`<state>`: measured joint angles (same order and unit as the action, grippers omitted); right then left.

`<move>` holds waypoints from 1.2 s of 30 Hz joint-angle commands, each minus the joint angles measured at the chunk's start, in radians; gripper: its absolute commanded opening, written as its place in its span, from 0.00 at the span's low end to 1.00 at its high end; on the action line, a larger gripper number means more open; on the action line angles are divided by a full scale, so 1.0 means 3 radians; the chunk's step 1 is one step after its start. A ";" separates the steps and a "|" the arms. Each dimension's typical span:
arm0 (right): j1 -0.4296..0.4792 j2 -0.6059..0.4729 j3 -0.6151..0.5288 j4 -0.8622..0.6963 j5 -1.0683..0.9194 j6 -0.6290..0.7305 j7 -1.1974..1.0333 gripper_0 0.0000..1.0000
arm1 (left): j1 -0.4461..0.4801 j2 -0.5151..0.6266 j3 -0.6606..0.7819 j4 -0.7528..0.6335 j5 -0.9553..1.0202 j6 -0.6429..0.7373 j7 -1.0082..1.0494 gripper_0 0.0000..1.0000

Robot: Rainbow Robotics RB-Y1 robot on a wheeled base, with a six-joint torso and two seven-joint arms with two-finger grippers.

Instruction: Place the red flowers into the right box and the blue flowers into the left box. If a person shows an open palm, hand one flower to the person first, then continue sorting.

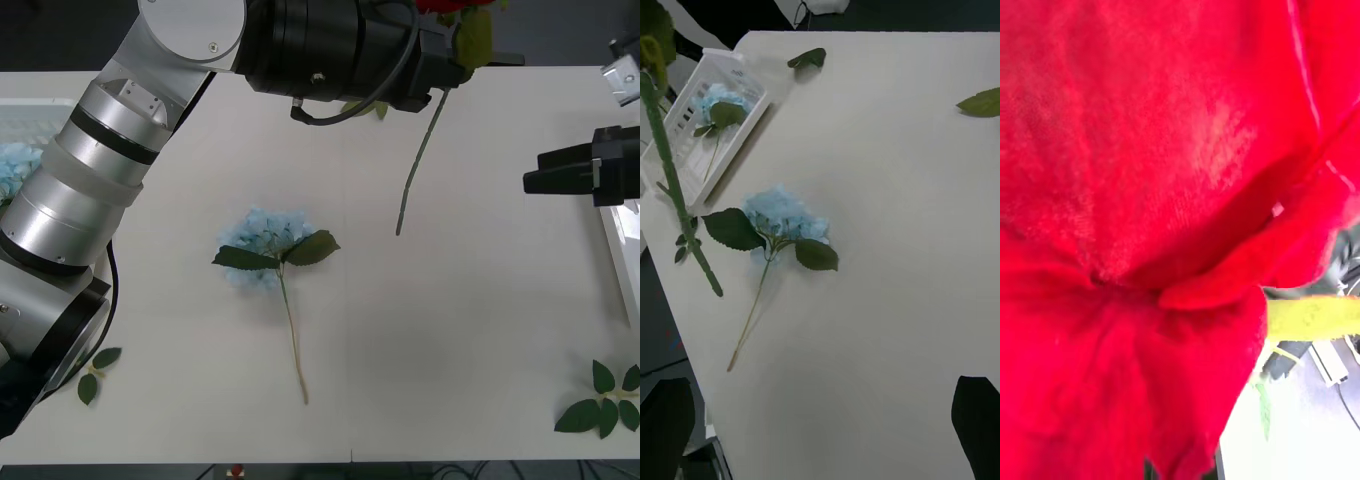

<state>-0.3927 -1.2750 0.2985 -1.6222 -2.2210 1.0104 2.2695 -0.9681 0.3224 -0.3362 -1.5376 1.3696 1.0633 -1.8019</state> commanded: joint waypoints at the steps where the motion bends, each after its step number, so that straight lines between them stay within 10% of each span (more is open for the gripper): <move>1: -0.0031 0.0190 0.0247 -0.0176 -0.0287 -0.0305 -0.0146 1.00 | -0.0168 -0.0016 0.0032 -0.0111 0.0016 -0.0032 0.0096 0.00; 18: -0.0025 0.0809 0.0513 -0.0228 -0.0691 -0.0980 -0.0069 1.00 | -0.0168 -0.0016 0.0037 -0.0106 0.0021 -0.0037 0.0096 0.00; 22: -0.0025 0.0819 0.0518 -0.0228 -0.0691 -0.1006 -0.0038 0.00 | -0.0168 -0.0016 0.0037 -0.0106 0.0021 -0.0032 0.0096 0.00; 36: -0.0025 0.0921 0.0524 -0.0228 -0.0962 -0.1205 -0.0023 0.00 | -0.0168 -0.0016 0.0032 -0.0111 0.0026 -0.0037 0.0096 0.00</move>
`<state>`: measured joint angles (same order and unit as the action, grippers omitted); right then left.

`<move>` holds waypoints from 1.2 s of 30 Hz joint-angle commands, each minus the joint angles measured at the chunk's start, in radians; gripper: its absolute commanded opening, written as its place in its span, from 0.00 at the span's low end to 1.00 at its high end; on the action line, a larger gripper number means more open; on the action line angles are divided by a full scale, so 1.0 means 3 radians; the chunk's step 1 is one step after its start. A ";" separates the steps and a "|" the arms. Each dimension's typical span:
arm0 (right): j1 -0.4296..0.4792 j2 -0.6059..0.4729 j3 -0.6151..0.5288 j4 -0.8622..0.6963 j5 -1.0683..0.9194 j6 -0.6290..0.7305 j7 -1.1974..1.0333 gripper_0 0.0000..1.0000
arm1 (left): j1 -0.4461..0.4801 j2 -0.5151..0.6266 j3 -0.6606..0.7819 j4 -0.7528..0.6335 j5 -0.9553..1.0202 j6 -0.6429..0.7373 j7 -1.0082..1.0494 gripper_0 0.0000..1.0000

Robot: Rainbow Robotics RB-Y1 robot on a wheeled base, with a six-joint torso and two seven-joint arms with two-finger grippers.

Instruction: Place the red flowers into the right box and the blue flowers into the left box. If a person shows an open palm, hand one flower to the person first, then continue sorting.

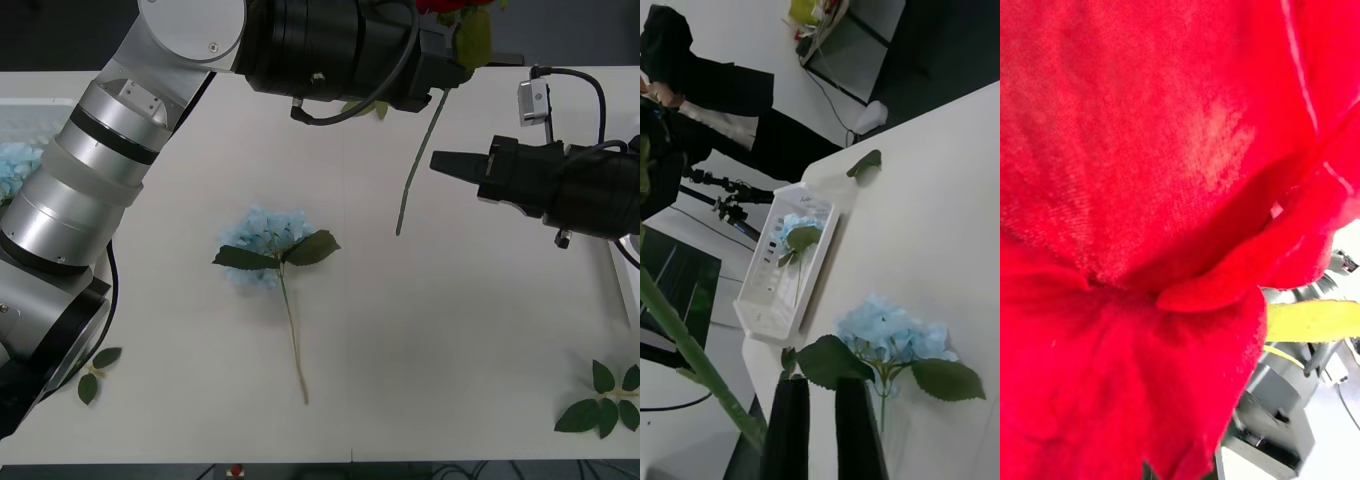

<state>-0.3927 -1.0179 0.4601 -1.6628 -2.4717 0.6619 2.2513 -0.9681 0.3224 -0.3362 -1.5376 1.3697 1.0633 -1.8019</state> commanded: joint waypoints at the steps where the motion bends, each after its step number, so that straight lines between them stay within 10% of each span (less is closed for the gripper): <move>1: -0.0026 0.0069 -0.0015 -0.0092 -0.0131 -0.0059 0.0038 0.00 | -0.0168 -0.0016 0.0037 -0.0106 0.0026 -0.0037 0.0090 0.00; 23: 0.0112 0.0039 0.0000 -0.0087 -0.0183 -0.0166 0.0084 0.01 | -0.0168 -0.0016 0.0032 -0.0106 0.0031 -0.0032 0.0090 0.00; 27: 0.0123 -0.0084 0.0005 0.0005 0.0114 -0.0197 0.0109 0.69 | -0.0168 -0.0016 0.0032 -0.0106 0.0031 -0.0037 0.0085 0.00; 36: 0.0046 -0.0427 -0.0051 0.0220 0.0150 0.0207 0.0196 0.86 | -0.0168 -0.0016 0.0032 -0.0106 0.0031 -0.0037 0.0085 0.00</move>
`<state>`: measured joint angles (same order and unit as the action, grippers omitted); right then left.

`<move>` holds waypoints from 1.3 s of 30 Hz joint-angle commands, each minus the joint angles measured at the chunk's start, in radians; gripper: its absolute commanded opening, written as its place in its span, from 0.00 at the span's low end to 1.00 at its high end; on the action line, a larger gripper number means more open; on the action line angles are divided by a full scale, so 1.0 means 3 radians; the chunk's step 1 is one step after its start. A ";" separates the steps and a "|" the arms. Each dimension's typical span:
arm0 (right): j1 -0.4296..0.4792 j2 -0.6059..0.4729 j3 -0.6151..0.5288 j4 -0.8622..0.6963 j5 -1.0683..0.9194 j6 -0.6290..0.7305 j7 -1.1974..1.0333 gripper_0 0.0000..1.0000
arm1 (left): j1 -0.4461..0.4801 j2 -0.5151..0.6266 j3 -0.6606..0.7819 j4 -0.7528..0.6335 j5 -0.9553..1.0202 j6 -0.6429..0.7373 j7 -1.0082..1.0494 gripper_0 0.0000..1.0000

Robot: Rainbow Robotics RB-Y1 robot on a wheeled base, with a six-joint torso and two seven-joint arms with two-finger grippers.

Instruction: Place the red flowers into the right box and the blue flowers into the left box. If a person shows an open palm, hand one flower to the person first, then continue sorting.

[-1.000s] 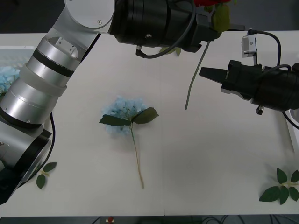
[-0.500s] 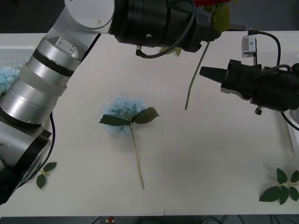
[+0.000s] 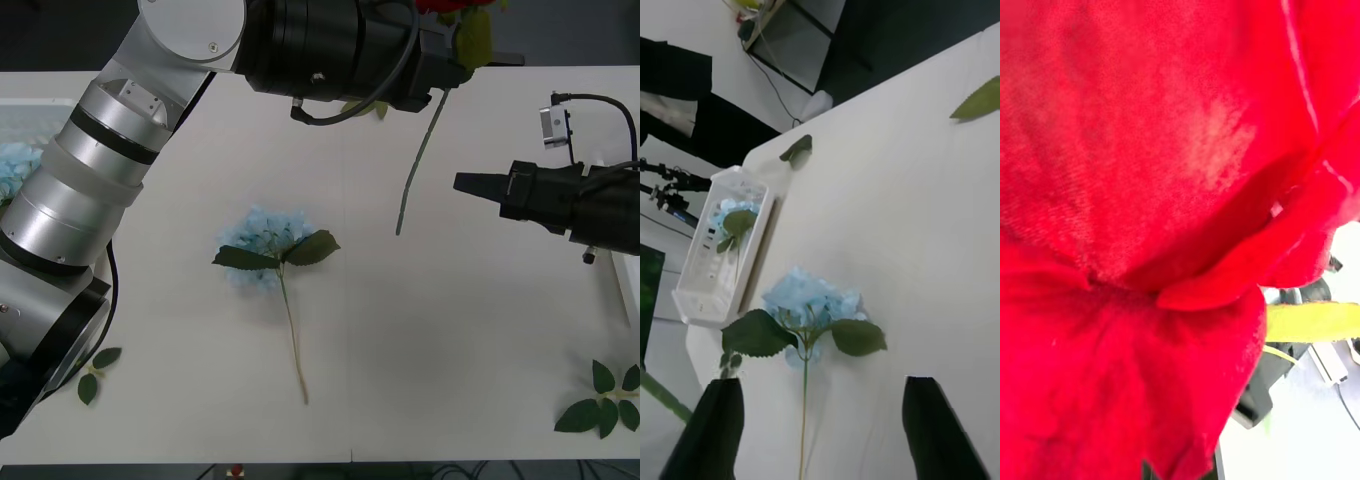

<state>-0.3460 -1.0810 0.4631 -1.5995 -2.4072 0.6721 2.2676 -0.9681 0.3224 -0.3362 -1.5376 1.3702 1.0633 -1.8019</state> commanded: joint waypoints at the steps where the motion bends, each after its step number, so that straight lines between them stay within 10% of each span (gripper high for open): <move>1: -0.0125 -0.0272 -0.0087 0.0040 -0.0106 0.0280 0.0142 0.87 | -0.0168 -0.0016 0.0032 -0.0106 0.0030 -0.0037 0.0080 0.00; 16: -0.0130 -0.0451 -0.0214 -0.0104 -0.0796 0.0868 0.0116 0.87 | -0.0168 -0.0016 0.0021 -0.0106 0.0045 -0.0144 0.0111 0.00; 29: -0.0258 -0.0237 0.0328 -0.1009 -0.0796 -0.0778 0.0086 0.87 | -0.0168 -0.0016 -0.0060 -0.0090 0.0060 -0.0272 0.0142 0.00; 39: -0.0442 -0.0170 0.0578 -0.1055 -0.0796 -0.1034 0.0086 0.87 | -0.0163 -0.0016 -0.0060 -0.0090 0.0060 -0.0272 0.0142 0.00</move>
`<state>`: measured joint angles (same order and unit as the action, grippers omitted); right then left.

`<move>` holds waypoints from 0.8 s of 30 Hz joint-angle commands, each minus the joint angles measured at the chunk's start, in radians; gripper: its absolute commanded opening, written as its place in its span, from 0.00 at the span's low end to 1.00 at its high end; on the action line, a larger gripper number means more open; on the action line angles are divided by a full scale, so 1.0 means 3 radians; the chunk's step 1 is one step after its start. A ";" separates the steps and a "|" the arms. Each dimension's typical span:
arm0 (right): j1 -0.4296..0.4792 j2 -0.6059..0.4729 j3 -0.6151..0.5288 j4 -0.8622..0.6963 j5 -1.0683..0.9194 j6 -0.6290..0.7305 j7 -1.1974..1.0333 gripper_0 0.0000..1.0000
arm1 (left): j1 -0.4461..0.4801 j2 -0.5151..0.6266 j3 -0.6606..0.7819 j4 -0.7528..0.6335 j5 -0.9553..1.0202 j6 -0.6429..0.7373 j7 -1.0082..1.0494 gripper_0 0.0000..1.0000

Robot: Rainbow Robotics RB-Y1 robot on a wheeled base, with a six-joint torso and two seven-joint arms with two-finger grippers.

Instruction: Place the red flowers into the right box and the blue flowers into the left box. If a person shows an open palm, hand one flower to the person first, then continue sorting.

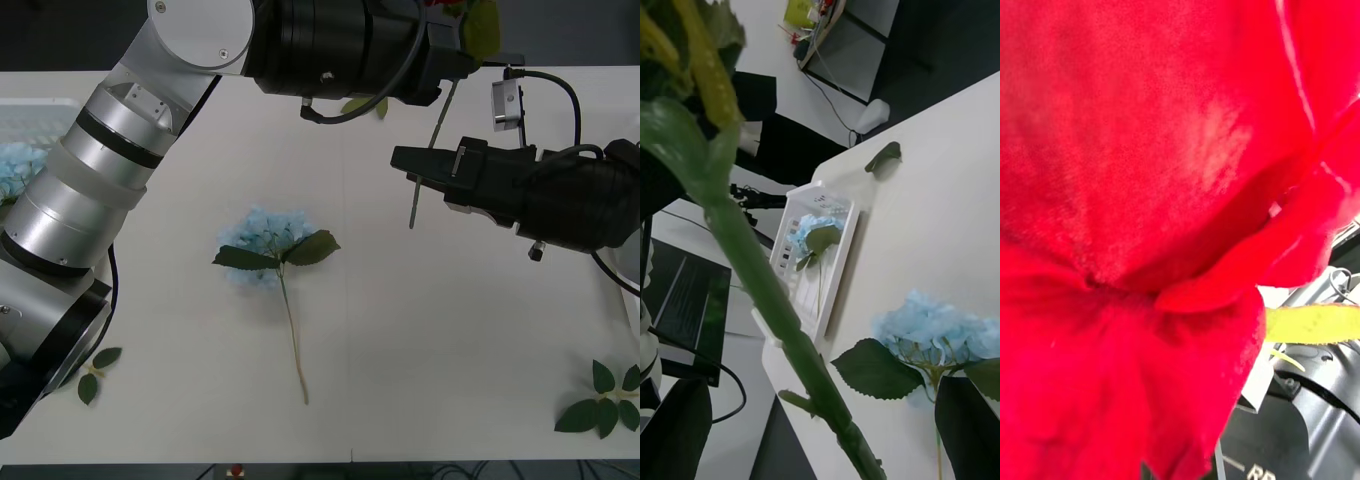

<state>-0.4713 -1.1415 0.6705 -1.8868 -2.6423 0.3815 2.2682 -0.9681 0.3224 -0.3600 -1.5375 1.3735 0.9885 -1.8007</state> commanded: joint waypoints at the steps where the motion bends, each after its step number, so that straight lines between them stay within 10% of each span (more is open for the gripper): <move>1: -0.0024 0.0041 -0.0113 -0.0102 -0.0013 -0.0080 0.0084 0.87 | -0.0163 -0.0016 0.0019 -0.0090 0.0049 -0.0017 0.0137 0.00; 3: -0.0024 0.0067 -0.0113 -0.0097 -0.0013 -0.0121 0.0094 0.78 | -0.0163 -0.0016 0.0019 -0.0090 0.0049 -0.0023 0.0137 0.00; 6: -0.0024 0.0088 -0.0113 -0.0112 0.0069 -0.0213 0.0109 0.00 | -0.0163 -0.0016 0.0019 -0.0090 0.0049 -0.0017 0.0137 0.00; 24: -0.0024 0.0088 -0.0113 -0.0128 0.0100 -0.0280 0.0094 0.00 | -0.0168 -0.0016 0.0019 -0.0090 0.0049 -0.0017 0.0137 0.00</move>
<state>-0.4728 -1.1121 0.6448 -1.9076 -2.6107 0.3042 2.2682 -0.9681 0.3224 -0.3600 -1.5368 1.3736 0.9885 -1.7995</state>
